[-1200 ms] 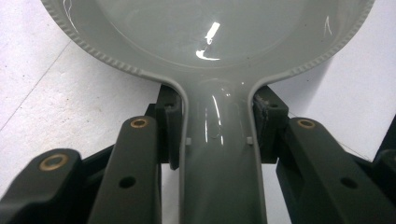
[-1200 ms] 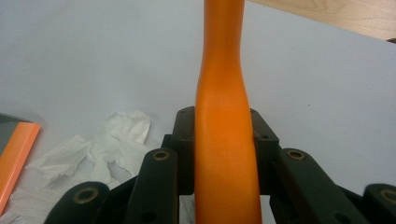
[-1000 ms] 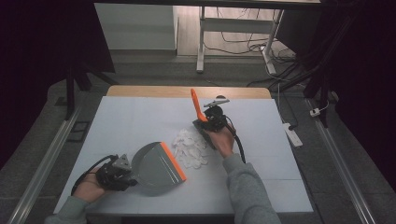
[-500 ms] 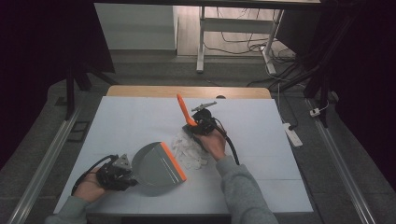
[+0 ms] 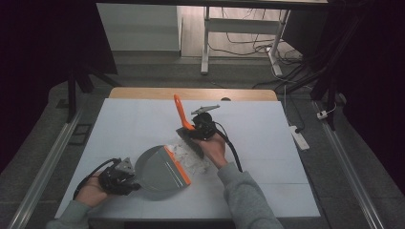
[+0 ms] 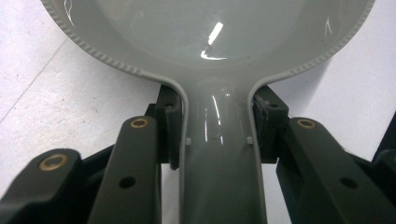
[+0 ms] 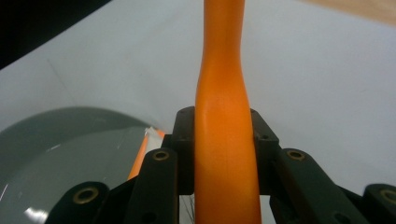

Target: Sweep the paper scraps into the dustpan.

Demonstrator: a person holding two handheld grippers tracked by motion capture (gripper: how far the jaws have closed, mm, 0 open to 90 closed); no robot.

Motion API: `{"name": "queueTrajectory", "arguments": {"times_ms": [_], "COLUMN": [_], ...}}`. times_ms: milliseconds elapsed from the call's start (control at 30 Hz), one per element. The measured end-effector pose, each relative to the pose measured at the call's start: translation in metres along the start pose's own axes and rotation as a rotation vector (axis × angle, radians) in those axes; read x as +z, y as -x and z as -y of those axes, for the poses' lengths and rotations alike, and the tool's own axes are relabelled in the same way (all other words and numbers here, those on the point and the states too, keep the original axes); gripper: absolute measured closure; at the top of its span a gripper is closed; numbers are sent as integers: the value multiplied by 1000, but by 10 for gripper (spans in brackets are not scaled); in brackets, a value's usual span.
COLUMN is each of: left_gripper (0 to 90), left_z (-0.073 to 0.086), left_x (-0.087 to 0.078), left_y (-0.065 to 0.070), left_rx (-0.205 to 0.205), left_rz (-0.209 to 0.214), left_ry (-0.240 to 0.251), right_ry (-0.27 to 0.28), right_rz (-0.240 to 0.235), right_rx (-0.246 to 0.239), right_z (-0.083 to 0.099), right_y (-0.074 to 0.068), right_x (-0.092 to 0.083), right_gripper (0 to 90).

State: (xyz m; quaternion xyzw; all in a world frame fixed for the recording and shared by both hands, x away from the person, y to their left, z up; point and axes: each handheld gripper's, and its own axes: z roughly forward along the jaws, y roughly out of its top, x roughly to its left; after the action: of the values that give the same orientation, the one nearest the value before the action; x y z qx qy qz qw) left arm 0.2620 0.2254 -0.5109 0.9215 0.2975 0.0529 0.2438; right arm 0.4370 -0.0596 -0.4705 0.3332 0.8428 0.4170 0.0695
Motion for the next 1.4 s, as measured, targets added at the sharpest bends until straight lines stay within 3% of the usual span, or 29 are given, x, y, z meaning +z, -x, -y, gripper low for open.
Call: {"name": "queueTrajectory", "arguments": {"times_ms": [200,467,700,900,1100,1400], "left_gripper": [620,620,621,620,620,620], "left_z": [0,0,0,1,0,0], "left_x": [0,0,0,0,0,0], "left_y": [0,-1,-1,-1,-1,-1], "left_rx": [-1,-5,-4,-4,-4,-8], "left_rz": [4,5,9,9,7,5], "left_ry": [-1,-1,0,1,-2,-3], "right_ry": [34,-26,-83,-114,-151,-167], "right_rz": [76,149,173,148,97,-3], "right_rx": [2,-26,-54,-60,-111,-104], "right_z": [-9,-14,-16,-14,-14,-9], "right_y": [14,31,31,27,12,-8], "right_x": [-9,11,27,36,42,42], "right_gripper": [701,701,701,702,702,702]}}
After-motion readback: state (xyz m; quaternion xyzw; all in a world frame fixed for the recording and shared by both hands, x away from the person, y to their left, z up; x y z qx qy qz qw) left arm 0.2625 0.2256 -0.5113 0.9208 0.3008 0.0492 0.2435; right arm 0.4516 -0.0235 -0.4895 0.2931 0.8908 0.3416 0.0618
